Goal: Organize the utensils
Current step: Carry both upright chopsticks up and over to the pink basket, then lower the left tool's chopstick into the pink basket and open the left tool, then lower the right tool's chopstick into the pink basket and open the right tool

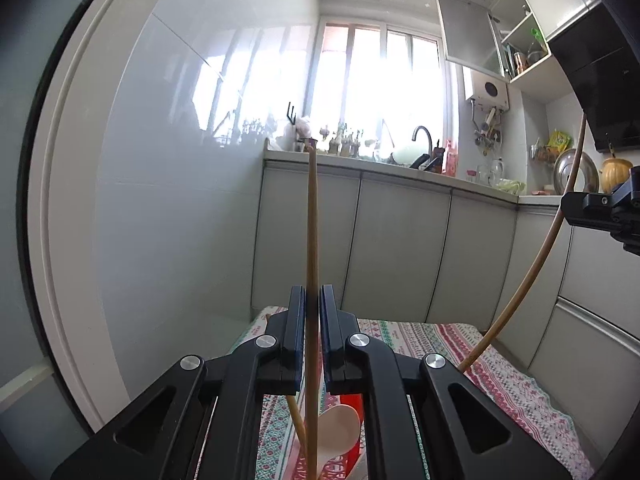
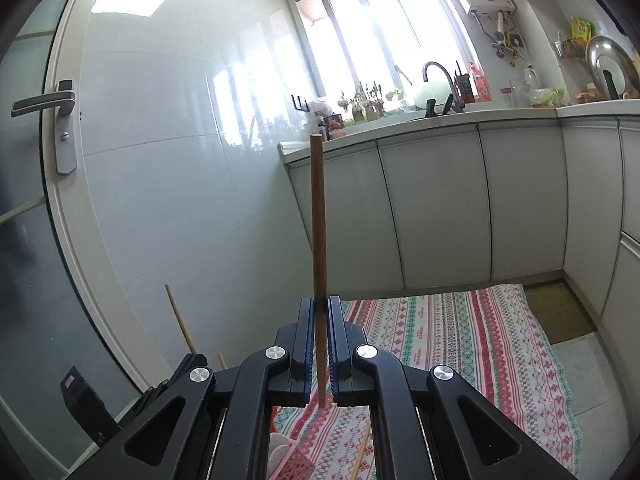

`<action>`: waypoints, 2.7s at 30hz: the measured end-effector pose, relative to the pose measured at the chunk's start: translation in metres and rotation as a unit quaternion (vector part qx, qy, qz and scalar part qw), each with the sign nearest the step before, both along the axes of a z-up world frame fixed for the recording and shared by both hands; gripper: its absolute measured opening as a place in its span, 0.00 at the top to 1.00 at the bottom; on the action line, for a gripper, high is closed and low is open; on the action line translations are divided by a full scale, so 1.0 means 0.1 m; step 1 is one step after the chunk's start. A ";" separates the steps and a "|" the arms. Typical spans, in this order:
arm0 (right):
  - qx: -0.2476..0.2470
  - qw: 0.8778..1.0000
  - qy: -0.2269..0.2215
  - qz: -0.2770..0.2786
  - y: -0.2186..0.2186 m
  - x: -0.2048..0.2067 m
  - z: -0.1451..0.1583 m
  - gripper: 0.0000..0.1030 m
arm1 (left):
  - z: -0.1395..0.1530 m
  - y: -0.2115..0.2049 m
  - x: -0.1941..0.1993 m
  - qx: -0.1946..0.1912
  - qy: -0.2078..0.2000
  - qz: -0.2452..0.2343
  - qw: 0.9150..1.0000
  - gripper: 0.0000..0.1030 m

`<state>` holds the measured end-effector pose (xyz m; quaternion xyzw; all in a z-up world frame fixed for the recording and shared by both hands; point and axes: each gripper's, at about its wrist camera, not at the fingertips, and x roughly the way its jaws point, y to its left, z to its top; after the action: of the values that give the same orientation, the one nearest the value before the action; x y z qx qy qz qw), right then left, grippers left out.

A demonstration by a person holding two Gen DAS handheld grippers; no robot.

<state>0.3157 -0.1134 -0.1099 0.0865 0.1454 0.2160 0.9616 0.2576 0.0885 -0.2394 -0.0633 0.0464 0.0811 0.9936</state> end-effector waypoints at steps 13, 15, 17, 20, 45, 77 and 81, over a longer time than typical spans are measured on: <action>0.012 0.999 0.002 0.036 0.03 -0.09 0.01 0.94 | 0.40 0.35 -0.22 -0.103 0.001 -0.012 0.995 0.66; 0.016 0.999 0.007 0.047 0.06 -0.10 -0.01 0.94 | 0.48 0.46 -0.28 -0.125 -0.001 -0.012 0.992 0.64; 0.018 0.998 0.014 0.056 0.10 -0.09 -0.03 0.94 | 0.54 0.55 -0.30 -0.139 0.004 -0.013 0.990 0.63; 0.015 0.998 0.019 0.063 0.17 -0.10 -0.06 0.94 | 0.56 0.70 -0.27 -0.163 0.021 -0.022 0.986 0.63; -0.111 0.987 0.029 0.112 1.09 -0.25 -0.59 0.94 | 0.62 1.08 -0.13 -0.232 0.070 -0.030 0.970 0.62; 0.173 0.929 0.307 0.109 0.24 0.95 -1.25 0.80 | 0.50 1.05 0.01 -0.236 0.104 -0.052 0.965 0.61; 0.197 0.920 0.320 0.111 0.27 1.16 -1.32 0.75 | 0.49 1.09 0.03 -0.246 0.105 -0.052 0.962 0.61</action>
<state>0.4313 -0.0865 -0.2416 0.3222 0.4082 0.3068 0.7972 0.2610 0.1976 -0.1905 -0.2939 0.1724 0.0217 0.9399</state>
